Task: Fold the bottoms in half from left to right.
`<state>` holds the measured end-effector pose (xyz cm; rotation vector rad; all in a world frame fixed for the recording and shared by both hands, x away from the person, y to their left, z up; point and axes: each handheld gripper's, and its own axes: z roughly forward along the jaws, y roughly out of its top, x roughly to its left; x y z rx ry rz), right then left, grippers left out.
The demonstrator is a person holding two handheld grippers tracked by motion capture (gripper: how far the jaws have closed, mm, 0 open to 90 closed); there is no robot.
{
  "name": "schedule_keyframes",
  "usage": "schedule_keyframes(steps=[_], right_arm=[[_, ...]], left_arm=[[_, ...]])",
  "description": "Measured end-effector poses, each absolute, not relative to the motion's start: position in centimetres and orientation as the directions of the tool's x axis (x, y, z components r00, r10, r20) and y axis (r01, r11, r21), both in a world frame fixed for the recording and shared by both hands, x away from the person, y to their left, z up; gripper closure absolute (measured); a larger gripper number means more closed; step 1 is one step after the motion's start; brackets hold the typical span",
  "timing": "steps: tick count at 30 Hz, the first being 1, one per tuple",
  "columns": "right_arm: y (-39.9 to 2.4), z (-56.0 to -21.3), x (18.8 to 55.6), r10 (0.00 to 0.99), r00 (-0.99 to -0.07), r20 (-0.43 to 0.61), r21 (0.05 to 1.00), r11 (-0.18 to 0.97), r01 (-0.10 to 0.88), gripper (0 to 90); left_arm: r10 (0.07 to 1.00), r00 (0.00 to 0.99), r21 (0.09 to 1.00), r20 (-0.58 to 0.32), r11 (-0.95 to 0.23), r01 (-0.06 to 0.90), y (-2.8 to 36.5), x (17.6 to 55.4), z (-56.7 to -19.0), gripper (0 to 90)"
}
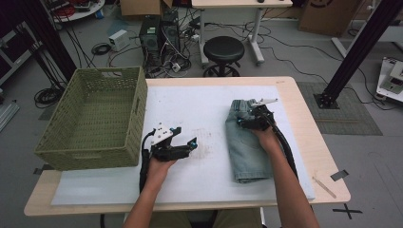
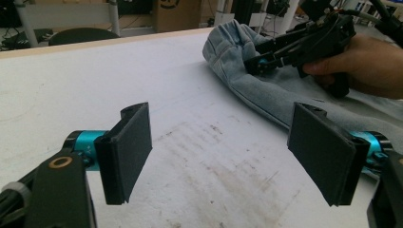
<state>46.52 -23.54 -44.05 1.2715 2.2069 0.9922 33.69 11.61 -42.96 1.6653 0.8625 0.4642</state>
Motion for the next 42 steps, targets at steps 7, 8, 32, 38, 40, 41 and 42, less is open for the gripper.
schedule_keyframes(steps=[7, 8, 32, 38, 40, 41, 42], right_arm=[[-24.4, -42.1, 45.4, 0.848, -0.525, 0.071, 0.814, 0.255, 0.522, 30.5], [-24.5, -41.7, 45.2, 0.848, -0.524, 0.078, 0.829, 0.237, 0.506, 32.5], [-23.5, -42.9, 46.7, 0.896, -0.443, -0.036, 0.751, 0.317, 0.579, 41.0], [-26.0, -41.0, 44.4, 0.885, -0.463, 0.042, 0.830, 0.227, 0.509, 42.7], [-26.4, -41.0, 43.8, 0.883, -0.469, 0.027, 0.826, 0.245, 0.508, 43.1], [-26.6, -41.1, 43.6, 0.883, -0.468, 0.027, 0.817, 0.250, 0.520, 43.1], [-26.7, -41.2, 43.4, 0.885, -0.465, 0.026, 0.807, 0.256, 0.532, 43.1]], left_arm=[[0.748, 0.646, 0.952, -0.150, -0.067, 0.299, 11.8, 34.0, -43.0, 22.9], [0.749, 0.645, 0.952, -0.152, -0.066, 0.300, 11.8, 34.0, -43.0, 22.9], [0.736, 0.660, 0.950, -0.153, -0.076, 0.304, 11.2, 34.0, -43.2, 22.9], [0.738, 0.657, 0.951, -0.155, -0.070, 0.302, 11.3, 34.0, -43.1, 22.9], [0.739, 0.656, 0.953, -0.157, -0.061, 0.297, 11.4, 34.0, -43.0, 22.9], [0.740, 0.655, 0.953, -0.154, -0.065, 0.297, 11.5, 34.0, -43.0, 22.9], [0.740, 0.654, 0.953, -0.158, -0.059, 0.297, 11.6, 34.0, -43.0, 22.9]])
